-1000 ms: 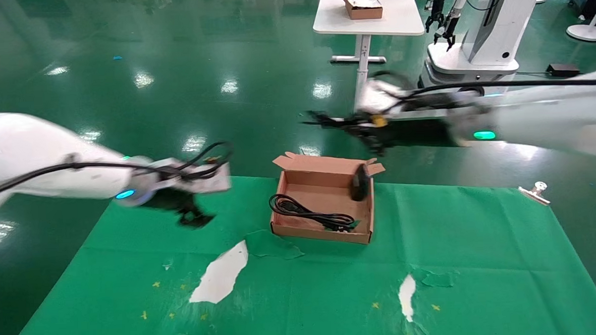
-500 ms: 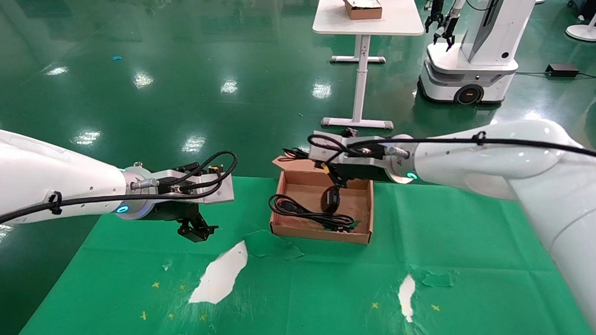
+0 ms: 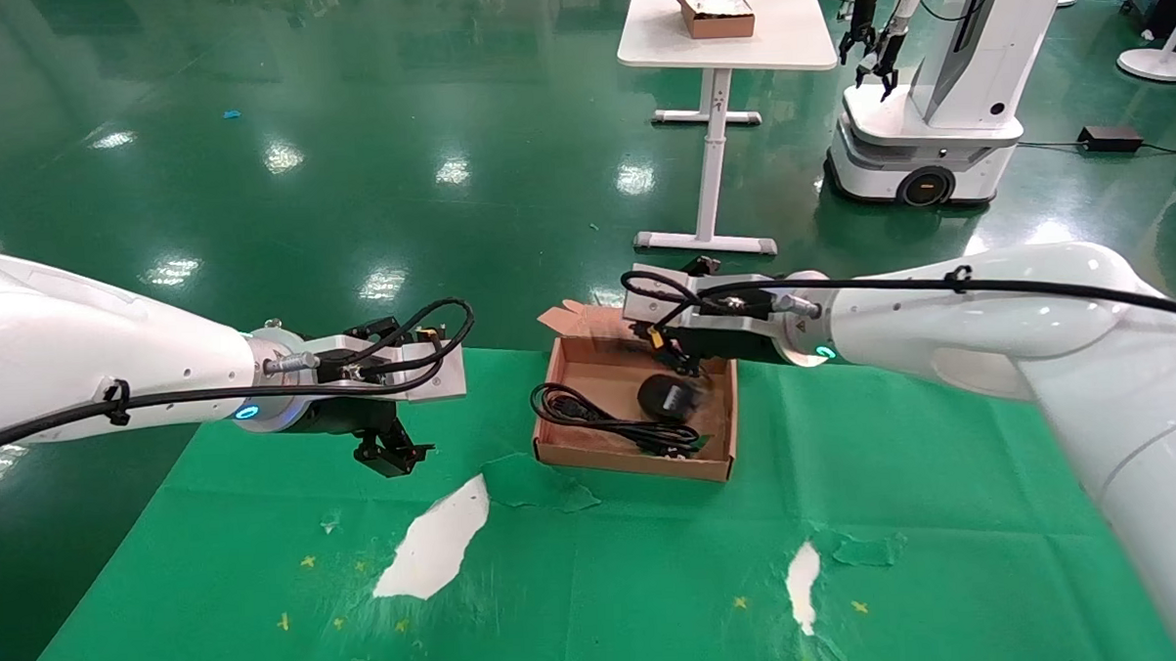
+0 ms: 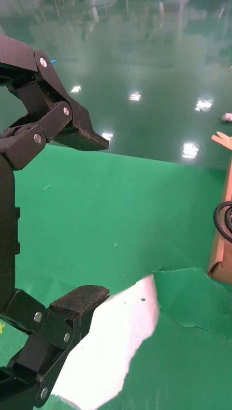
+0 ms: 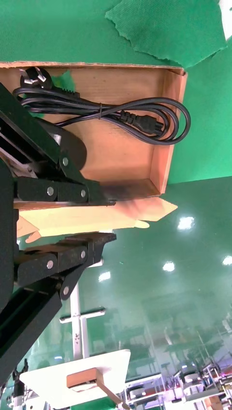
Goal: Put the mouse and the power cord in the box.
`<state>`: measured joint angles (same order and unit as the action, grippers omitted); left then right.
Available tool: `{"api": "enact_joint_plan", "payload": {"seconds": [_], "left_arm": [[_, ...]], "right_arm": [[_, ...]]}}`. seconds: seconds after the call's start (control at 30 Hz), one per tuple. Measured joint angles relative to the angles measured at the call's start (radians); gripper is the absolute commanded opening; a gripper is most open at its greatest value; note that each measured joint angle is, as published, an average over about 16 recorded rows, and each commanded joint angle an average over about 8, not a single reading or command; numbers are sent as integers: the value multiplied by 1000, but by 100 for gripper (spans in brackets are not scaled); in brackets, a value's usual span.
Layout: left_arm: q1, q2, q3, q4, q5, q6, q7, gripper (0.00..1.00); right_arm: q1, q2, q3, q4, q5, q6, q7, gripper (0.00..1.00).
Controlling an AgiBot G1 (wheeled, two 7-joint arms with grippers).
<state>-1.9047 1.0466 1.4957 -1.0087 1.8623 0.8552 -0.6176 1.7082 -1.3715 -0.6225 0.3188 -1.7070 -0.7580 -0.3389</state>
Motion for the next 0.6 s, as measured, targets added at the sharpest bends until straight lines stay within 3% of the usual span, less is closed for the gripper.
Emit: {"api": "enact_joint_plan", "payload": {"seconds": [0.3, 0.6], "left_arm": [[1, 4, -2, 8, -4, -1, 5, 100], [1, 5, -3, 9, -5, -1, 6, 100]], "right_arm": [[-10, 19, 13, 23, 21, -23, 12, 100], [-74, 96, 48, 121, 120, -98, 65, 100]]}}
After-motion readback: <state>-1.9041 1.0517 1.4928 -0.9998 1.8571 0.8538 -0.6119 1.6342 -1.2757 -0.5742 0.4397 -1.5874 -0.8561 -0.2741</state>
